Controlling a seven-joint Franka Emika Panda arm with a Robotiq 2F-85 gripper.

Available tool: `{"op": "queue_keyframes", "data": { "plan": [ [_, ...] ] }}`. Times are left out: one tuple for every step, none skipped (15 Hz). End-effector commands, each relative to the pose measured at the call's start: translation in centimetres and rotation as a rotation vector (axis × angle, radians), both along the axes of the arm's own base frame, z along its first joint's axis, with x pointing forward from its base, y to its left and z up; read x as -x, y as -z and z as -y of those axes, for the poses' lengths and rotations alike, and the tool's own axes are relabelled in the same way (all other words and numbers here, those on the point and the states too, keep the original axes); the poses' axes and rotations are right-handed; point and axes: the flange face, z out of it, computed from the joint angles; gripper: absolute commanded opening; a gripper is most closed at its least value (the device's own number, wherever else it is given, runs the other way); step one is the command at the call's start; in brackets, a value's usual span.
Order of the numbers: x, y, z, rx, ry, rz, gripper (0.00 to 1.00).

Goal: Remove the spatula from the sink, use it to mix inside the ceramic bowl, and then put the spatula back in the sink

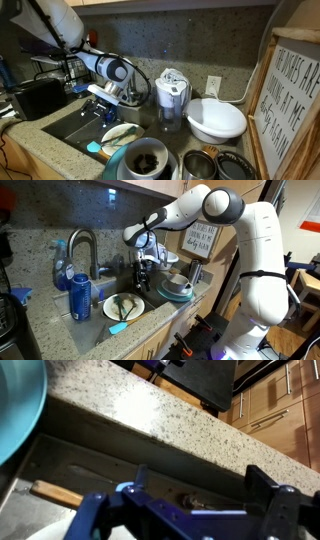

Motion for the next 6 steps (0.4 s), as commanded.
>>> {"op": "queue_keyframes", "data": {
  "plan": [
    [-0.2, -1.9, 0.1, -0.05, 0.016, 0.122, 1.0],
    [-0.4, -2.2, 0.0, -0.055, 0.011, 0.151, 1.0],
    [-0.7, -2.5, 0.0, -0.057, 0.017, 0.184, 1.0],
    [-0.9, -2.8, -0.1, -0.062, 0.012, 0.212, 1.0],
    [-1.0, -3.1, -0.2, -0.058, 0.01, 0.243, 1.0],
    [-1.1, -3.4, -0.3, -0.052, 0.005, 0.269, 1.0]
  ]
}}
